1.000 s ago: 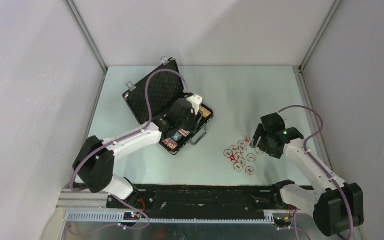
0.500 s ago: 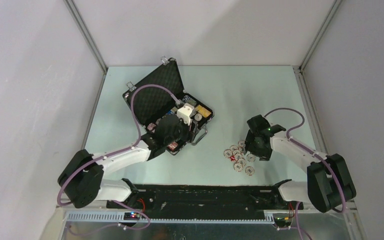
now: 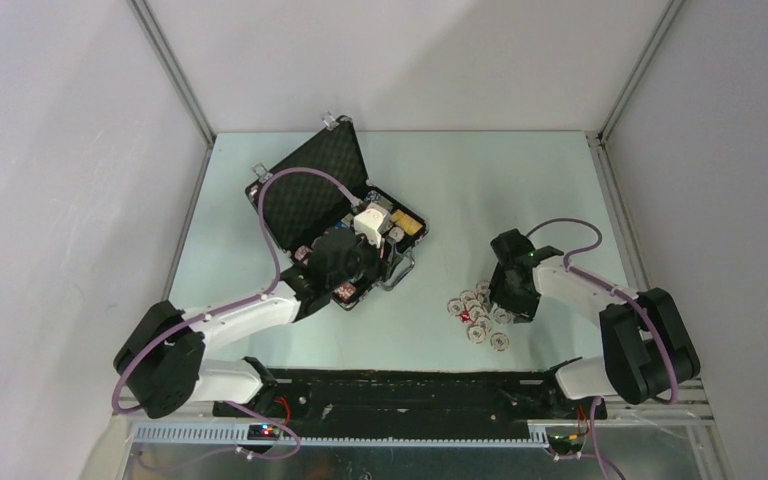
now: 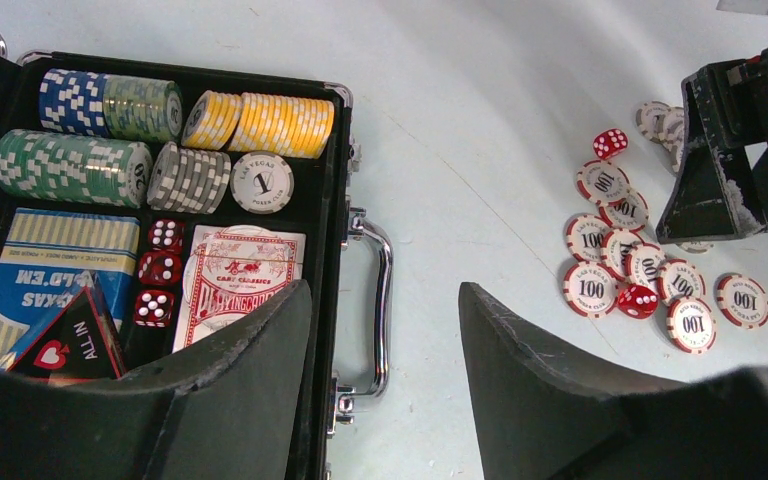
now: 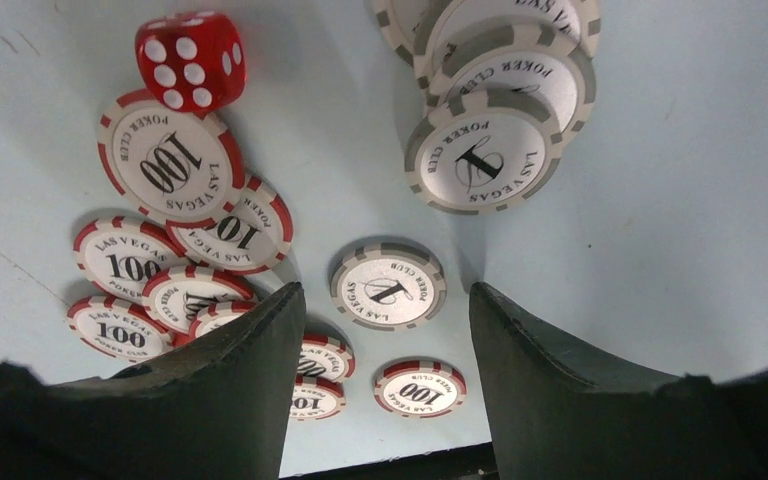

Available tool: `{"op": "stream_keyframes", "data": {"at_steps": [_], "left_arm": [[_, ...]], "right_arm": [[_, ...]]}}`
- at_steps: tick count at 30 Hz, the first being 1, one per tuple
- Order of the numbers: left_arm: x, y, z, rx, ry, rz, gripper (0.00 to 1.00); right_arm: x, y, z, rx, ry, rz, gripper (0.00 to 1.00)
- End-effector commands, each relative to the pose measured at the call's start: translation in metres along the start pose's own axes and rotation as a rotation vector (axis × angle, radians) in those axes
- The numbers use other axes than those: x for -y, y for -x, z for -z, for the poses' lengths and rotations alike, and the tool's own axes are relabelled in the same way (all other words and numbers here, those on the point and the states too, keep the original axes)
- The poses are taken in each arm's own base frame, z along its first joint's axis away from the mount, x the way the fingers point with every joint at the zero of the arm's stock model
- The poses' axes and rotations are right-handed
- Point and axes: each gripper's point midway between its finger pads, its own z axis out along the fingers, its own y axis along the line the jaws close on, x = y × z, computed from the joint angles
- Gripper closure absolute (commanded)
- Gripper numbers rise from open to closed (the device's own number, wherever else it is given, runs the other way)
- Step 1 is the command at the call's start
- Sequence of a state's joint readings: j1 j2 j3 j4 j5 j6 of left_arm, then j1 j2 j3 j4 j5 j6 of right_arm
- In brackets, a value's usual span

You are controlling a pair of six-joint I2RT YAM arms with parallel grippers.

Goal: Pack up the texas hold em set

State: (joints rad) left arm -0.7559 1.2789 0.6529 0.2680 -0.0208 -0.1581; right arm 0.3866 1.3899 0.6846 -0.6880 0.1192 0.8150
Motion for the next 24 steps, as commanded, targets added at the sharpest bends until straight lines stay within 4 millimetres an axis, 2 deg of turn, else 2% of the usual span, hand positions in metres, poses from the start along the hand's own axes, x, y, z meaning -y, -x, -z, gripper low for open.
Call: {"op": "stream_keyframes", "data": {"at_steps": [1, 5, 8, 16, 24], "left_arm": [[0.0045, 0.0224, 0.0027, 0.07, -0.02, 0.013, 0.37], [0.0046, 0.0219, 0.0025, 0.066, -0.021, 0.011, 0.37], [0.0046, 0.0223, 0.0027, 0.064, -0.02, 0.01, 0.37], [0.0039, 0.0217, 0.0024, 0.058, -0.017, 0.005, 0.37], [0.005, 0.0223, 0.0029, 0.056, -0.02, -0.002, 0.38]], "right_arm": [[0.0107, 0.005, -0.011, 0.006, -0.052, -0.017, 0.37], [0.0112, 0.003, -0.015, -0.004, -0.063, -0.009, 0.39], [0.0109, 0.0011, -0.0178, -0.012, -0.07, -0.006, 0.45], [0.0068, -0.0018, -0.018, -0.009, -0.061, 0.009, 0.49], [0.0026, -0.0026, -0.0134, -0.028, -0.021, 0.002, 0.65]]}}
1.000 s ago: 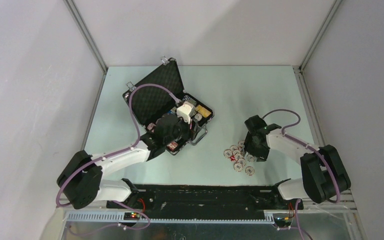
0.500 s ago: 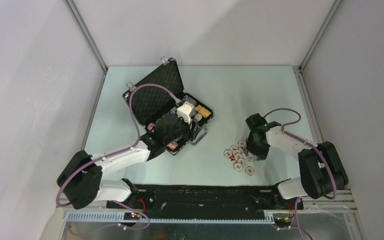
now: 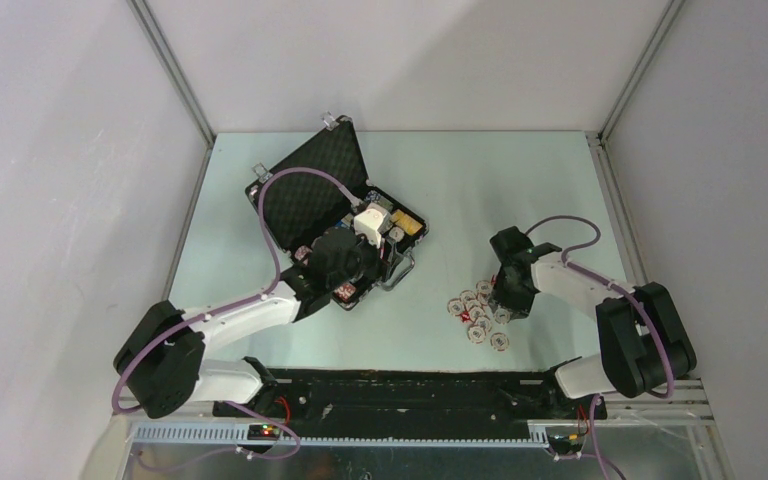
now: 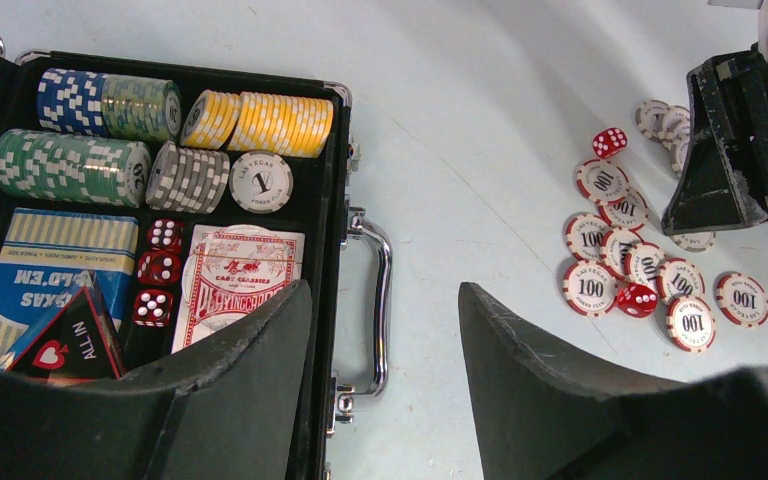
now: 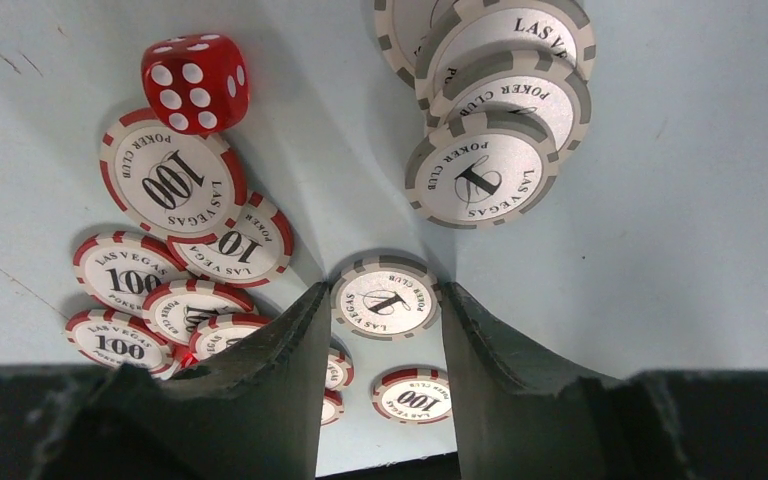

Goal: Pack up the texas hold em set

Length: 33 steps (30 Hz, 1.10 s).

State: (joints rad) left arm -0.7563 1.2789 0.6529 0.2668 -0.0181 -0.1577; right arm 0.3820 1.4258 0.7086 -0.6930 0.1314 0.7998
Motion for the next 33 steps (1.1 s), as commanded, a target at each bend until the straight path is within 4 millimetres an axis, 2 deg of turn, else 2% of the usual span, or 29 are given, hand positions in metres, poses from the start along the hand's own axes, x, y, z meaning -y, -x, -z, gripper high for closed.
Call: {"op": "stream_keyframes", "data": {"at_steps": [1, 10, 18, 20, 21, 26, 27, 30, 33], "left_arm": [[0.004, 0.023, 0.003, 0.059, -0.017, -0.001, 0.38], [0.019, 0.023, 0.001, 0.063, -0.099, 0.007, 0.37], [0.045, 0.022, -0.003, 0.061, -0.219, 0.041, 0.38], [0.06, 0.022, -0.001, 0.073, -0.283, 0.08, 0.38], [0.073, 0.029, -0.001, 0.106, -0.327, 0.127, 0.38], [0.135, 0.031, 0.007, 0.135, -0.514, 0.302, 0.39], [0.146, 0.036, 0.01, 0.156, -0.551, 0.36, 0.39], [0.167, 0.043, 0.016, 0.178, -0.624, 0.497, 0.41], [0.183, 0.049, 0.015, 0.197, -0.664, 0.562, 0.45]], "right_arm": [[0.001, -0.005, -0.008, -0.014, 0.01, -0.017, 0.65], [0.002, 0.009, 0.025, 0.053, 0.059, -0.047, 0.65], [-0.004, 0.014, 0.04, 0.067, 0.126, -0.068, 0.65], [-0.01, 0.016, 0.047, 0.076, 0.165, -0.078, 0.65], [-0.014, 0.017, 0.05, 0.076, 0.187, -0.082, 0.65], [-0.035, 0.024, 0.08, 0.101, 0.333, -0.112, 0.65], [-0.039, 0.025, 0.088, 0.105, 0.366, -0.123, 0.65], [-0.046, 0.026, 0.101, 0.116, 0.428, -0.147, 0.66], [-0.052, 0.026, 0.114, 0.123, 0.489, -0.175, 0.66]]}}
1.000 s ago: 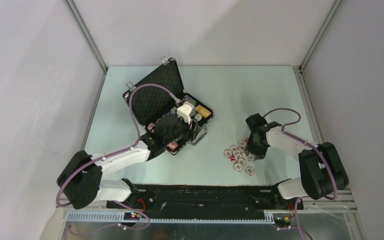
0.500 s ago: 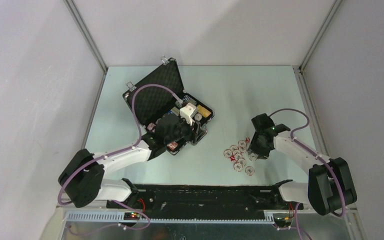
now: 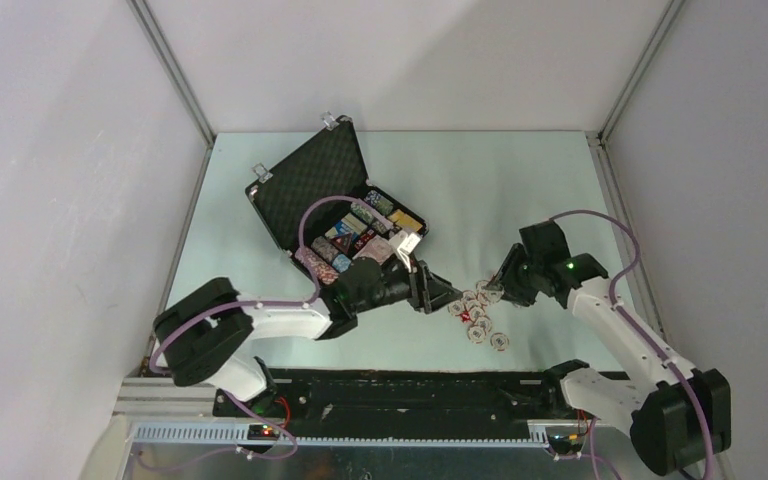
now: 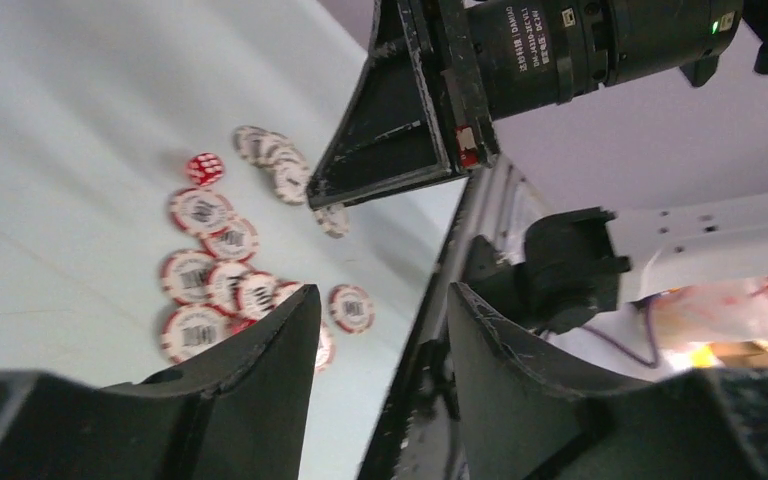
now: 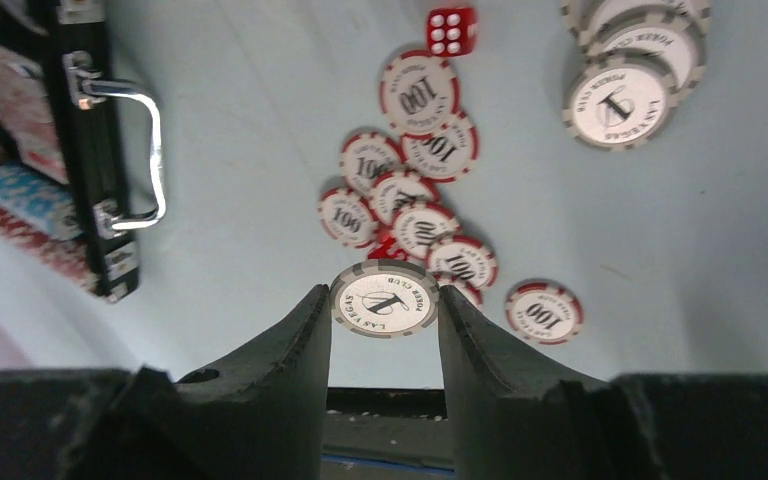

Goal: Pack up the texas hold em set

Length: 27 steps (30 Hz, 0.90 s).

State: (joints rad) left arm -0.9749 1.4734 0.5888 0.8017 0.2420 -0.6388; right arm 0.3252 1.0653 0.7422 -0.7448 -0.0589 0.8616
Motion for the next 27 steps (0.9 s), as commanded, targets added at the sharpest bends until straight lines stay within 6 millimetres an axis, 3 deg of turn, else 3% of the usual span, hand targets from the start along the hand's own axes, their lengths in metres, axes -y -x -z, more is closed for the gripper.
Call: {"op": "stream_keyframes", "data": {"at_steps": [1, 8, 20, 23, 27], "left_arm": [[0.04, 0.031, -0.013, 0.147, -0.134, 0.155, 0.45], [0.054, 0.025, -0.027, 0.131, -0.138, 0.176, 0.51], [0.039, 0.007, -0.035, 0.076, -0.075, 0.202, 0.55], [0.035, 0.004, -0.035, 0.067, -0.06, 0.199, 0.55], [0.025, -0.004, -0.033, 0.04, -0.012, 0.17, 0.54]], "right_arm": [[-0.03, 0.007, 0.022, 0.019, 0.135, -0.059, 0.66], [-0.042, 0.007, 0.038, 0.033, 0.208, -0.127, 0.66], [-0.048, 0.012, 0.051, 0.047, 0.272, -0.163, 0.66], [-0.037, 0.013, 0.046, 0.056, 0.212, -0.142, 0.57], [0.006, 0.024, 0.038, 0.12, 0.017, -0.104, 0.33]]}}
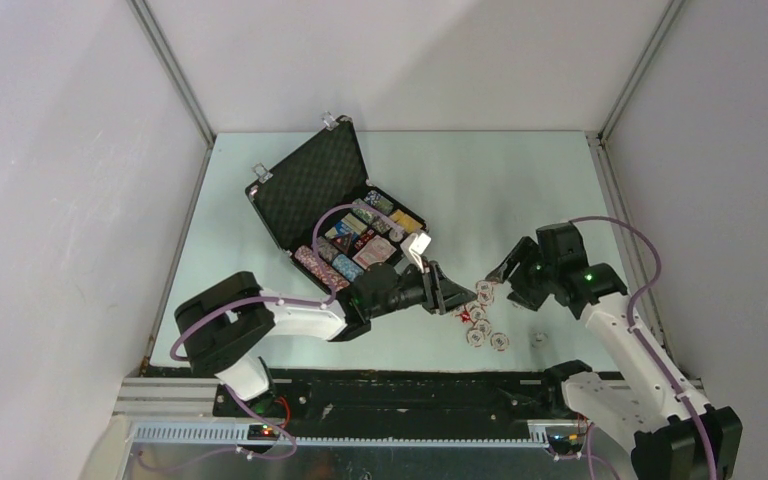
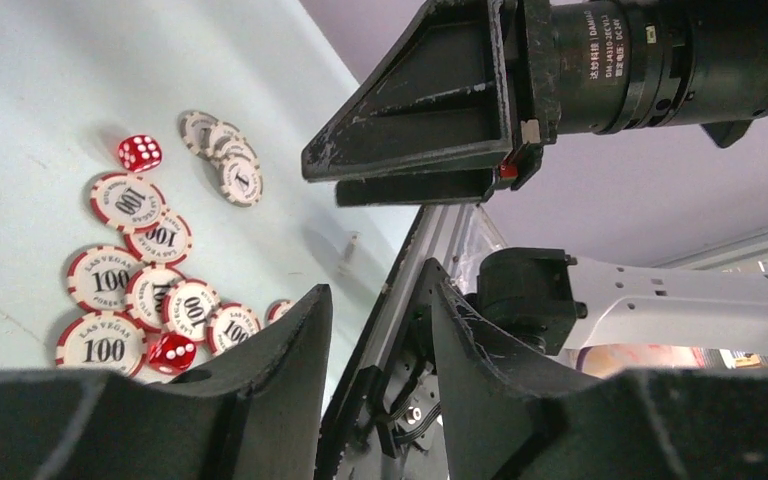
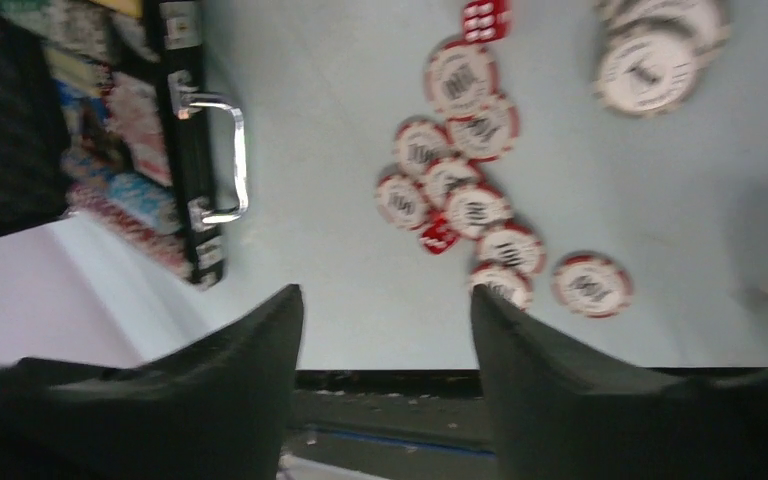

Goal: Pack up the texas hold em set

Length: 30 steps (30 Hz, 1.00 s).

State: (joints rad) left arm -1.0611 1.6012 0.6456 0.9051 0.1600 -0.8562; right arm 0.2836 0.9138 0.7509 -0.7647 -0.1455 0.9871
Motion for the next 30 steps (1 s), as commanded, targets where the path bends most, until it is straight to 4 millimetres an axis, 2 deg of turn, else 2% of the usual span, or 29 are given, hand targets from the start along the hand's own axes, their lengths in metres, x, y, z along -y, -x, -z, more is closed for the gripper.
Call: {"op": "stream_keyframes", "data": {"at_steps": [1, 3, 4, 5, 6, 8, 12, 14, 19, 24, 30], "left_arm": [[0.0, 0.007, -0.003, 0.012, 0.031, -0.042, 0.54], [-0.008, 0.004, 0.002, -0.005, 0.072, -0.076, 0.53], [-0.007, 0.008, 0.004, -0.001, 0.077, -0.112, 0.52], [-0.014, 0.005, 0.007, -0.019, 0.117, -0.126, 0.5], [-0.011, 0.011, 0.01, -0.013, 0.118, -0.166, 0.49], [-0.021, 0.009, 0.018, -0.046, 0.178, -0.218, 0.46], [-0.026, 0.02, 0.031, -0.056, 0.242, -0.316, 0.43], [-0.027, 0.025, 0.036, -0.058, 0.249, -0.337, 0.43], [-0.029, 0.03, 0.043, -0.057, 0.238, -0.338, 0.42], [-0.031, 0.03, 0.046, -0.058, 0.233, -0.335, 0.42], [-0.033, 0.031, 0.05, -0.049, 0.224, -0.332, 0.42]], "right_arm": [[0.035, 0.03, 0.005, 0.121, -0.184, 0.074, 0.29], [0.057, 0.039, 0.006, 0.147, -0.295, 0.076, 0.19], [0.073, 0.04, 0.009, 0.156, -0.379, 0.075, 0.17], [0.08, 0.041, 0.009, 0.15, -0.43, 0.061, 0.14], [0.093, 0.04, 0.013, 0.153, -0.505, 0.046, 0.13], [0.112, 0.034, 0.014, 0.123, -0.614, 0.026, 0.06], [0.131, 0.02, 0.01, 0.087, -0.674, -0.002, 0.03], [0.134, 0.017, 0.008, 0.089, -0.664, -0.017, 0.03], [0.148, 0.011, -0.002, 0.077, -0.717, -0.04, 0.07], [0.169, -0.012, -0.02, -0.015, -0.753, -0.072, 0.1], [0.167, -0.011, -0.039, 0.005, -0.678, -0.088, 0.34]]}}
